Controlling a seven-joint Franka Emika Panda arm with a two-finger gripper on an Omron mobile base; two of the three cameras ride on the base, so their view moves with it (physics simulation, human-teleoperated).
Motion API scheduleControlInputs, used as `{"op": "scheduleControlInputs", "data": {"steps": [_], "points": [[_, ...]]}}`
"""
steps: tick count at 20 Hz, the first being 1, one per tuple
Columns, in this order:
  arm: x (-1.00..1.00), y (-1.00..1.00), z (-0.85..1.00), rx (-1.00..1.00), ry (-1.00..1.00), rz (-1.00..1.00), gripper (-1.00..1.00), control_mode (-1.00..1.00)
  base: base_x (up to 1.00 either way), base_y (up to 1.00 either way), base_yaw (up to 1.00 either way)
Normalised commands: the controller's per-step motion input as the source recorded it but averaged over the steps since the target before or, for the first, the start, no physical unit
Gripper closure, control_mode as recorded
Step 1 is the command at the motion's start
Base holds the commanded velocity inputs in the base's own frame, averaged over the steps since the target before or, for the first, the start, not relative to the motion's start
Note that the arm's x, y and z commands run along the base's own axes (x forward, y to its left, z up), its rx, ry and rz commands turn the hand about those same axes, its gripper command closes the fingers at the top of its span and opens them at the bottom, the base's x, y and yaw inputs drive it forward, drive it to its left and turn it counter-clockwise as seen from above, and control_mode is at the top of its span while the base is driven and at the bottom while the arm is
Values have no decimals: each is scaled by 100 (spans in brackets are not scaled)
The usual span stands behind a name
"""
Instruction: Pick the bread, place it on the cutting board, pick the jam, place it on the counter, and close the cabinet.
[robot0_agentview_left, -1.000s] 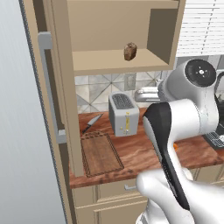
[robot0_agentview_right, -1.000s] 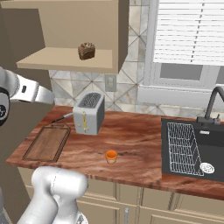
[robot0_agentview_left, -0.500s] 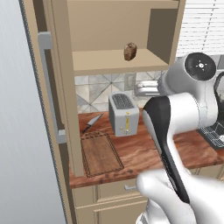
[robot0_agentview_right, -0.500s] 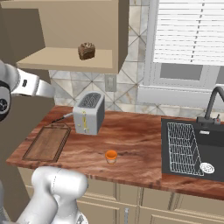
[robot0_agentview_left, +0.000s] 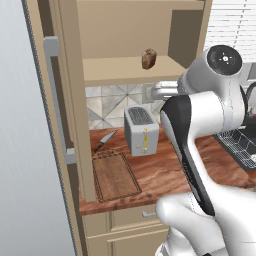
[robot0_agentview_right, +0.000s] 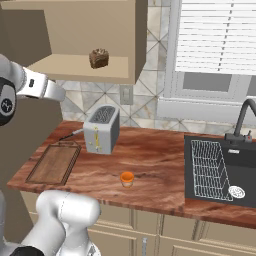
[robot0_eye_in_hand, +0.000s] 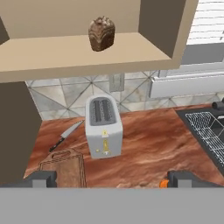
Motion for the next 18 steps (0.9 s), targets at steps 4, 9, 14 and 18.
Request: {"op": "scheduleControlInputs", "data": {"steps": [4, 9, 14, 18], "points": [[26, 0, 1, 0, 0, 0, -100, -100, 0, 0, 0], [29, 1, 0, 0, 0, 0, -100, -100, 0, 0, 0], [29, 1, 0, 0, 0, 0, -100, -100, 0, 0, 0], [26, 1, 3, 0, 0, 0, -100, -100, 0, 0, 0]]}}
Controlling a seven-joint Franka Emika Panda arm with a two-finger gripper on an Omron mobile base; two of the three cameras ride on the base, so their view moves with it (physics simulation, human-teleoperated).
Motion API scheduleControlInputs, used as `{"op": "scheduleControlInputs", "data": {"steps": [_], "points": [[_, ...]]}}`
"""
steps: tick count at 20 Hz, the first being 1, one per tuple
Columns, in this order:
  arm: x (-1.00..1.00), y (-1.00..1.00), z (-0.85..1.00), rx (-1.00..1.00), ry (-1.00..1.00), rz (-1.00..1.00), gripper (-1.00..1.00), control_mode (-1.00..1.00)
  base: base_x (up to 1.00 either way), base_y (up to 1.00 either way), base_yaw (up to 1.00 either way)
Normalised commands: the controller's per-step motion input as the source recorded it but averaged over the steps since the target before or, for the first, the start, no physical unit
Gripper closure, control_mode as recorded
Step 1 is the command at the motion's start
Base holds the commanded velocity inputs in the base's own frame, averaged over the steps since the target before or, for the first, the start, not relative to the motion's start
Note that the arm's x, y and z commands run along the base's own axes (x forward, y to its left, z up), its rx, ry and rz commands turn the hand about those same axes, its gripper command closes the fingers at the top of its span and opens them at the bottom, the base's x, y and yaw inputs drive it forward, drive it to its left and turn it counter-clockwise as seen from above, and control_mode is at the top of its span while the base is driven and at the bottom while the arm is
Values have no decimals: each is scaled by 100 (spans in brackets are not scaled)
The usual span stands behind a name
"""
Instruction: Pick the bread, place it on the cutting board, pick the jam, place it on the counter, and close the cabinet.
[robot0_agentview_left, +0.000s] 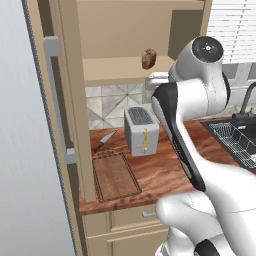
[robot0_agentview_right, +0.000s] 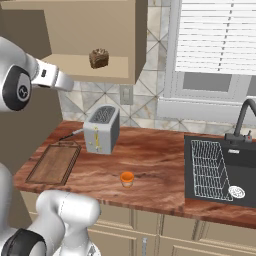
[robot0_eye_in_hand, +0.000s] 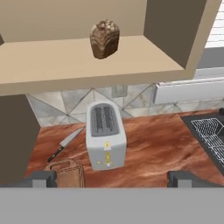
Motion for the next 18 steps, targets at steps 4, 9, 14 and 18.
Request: {"op": "scheduleControlInputs", "data": {"steps": [4, 9, 14, 18], "points": [[26, 0, 4, 0, 0, 0, -100, -100, 0, 0, 0], [30, 1, 2, 0, 0, 0, -100, -100, 0, 0, 0], [31, 5, 0, -1, 0, 0, -100, -100, 0, 0, 0], [29, 0, 0, -1, -5, 0, -100, -100, 0, 0, 0]]}}
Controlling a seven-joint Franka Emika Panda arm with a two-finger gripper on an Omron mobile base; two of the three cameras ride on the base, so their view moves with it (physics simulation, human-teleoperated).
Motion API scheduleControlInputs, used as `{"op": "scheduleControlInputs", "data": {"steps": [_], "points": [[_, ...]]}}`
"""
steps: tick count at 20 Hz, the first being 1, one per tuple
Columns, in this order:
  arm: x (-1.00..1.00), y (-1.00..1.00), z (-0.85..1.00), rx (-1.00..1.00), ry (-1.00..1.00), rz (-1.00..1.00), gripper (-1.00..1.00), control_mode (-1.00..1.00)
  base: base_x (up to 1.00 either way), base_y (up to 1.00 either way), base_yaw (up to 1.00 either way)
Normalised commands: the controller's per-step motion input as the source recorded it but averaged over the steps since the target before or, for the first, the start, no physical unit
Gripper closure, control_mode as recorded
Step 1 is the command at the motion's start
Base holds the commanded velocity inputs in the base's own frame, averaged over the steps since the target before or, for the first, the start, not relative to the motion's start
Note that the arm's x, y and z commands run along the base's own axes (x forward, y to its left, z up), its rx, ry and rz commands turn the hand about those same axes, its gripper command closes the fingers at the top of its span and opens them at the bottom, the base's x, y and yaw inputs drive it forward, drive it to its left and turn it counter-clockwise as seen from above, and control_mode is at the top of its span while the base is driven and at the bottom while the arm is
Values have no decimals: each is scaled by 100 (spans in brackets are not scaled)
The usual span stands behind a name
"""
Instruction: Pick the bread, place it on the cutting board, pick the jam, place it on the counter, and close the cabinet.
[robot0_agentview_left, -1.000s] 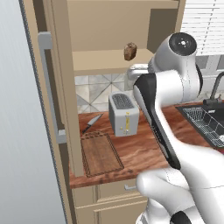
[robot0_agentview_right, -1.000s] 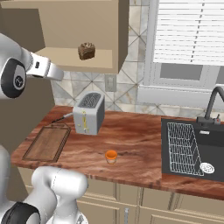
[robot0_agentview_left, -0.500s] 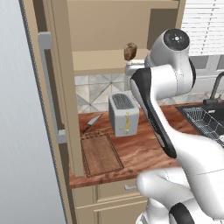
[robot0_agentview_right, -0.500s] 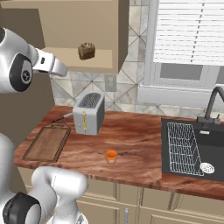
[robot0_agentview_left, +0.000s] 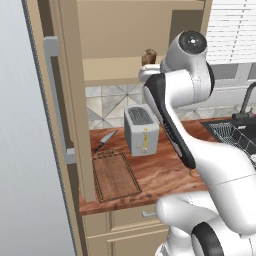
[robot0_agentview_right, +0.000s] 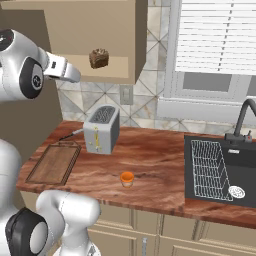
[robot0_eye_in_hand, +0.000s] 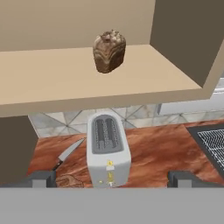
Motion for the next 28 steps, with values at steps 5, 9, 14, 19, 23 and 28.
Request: {"op": "scheduleControlInputs", "data": {"steps": [5, 9, 14, 19, 23, 28], "points": [[21, 0, 0, 0, -9, 0, -100, -100, 0, 0, 0], [19, 0, 0, 0, -9, 0, -100, -100, 0, 0, 0], [30, 0, 0, 0, -4, 0, -100, -100, 0, 0, 0], [36, 0, 0, 0, 0, 0, -100, -100, 0, 0, 0], [41, 0, 0, 0, 0, -1, -100, -100, 0, 0, 0], [41, 0, 0, 0, 0, -1, -100, -100, 0, 0, 0]]}}
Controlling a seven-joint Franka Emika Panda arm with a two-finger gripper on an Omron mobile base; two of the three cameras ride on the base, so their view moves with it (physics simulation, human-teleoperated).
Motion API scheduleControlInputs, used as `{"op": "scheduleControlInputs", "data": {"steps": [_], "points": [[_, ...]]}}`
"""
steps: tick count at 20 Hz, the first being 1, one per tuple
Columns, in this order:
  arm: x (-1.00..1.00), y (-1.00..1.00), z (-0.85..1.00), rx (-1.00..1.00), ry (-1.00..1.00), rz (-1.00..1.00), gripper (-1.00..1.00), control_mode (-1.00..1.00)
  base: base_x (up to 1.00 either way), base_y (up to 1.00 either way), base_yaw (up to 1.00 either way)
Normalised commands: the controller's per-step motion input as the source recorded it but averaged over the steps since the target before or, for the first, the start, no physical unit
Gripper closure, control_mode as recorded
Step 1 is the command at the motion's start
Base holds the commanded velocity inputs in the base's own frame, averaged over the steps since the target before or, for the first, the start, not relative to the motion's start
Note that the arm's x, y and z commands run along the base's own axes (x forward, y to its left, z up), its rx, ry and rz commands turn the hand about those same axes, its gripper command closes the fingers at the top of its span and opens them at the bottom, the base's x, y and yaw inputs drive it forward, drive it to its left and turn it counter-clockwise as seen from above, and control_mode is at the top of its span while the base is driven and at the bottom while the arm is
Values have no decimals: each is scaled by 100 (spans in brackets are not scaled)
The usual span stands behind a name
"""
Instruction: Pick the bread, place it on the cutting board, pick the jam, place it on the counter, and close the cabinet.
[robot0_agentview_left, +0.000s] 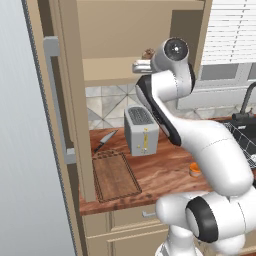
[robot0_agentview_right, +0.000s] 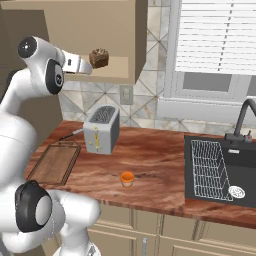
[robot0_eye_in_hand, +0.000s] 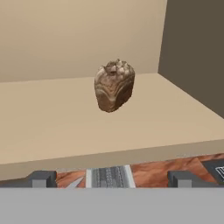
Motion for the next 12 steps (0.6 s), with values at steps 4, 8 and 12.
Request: {"op": "scheduleControlInputs", "data": {"steps": [4, 8, 12], "points": [[35, 0, 0, 0, 0, -1, -100, -100, 0, 0, 0], [37, 0, 0, 0, 0, -1, -100, -100, 0, 0, 0], [37, 0, 0, 0, 0, -1, -100, -100, 0, 0, 0]]}}
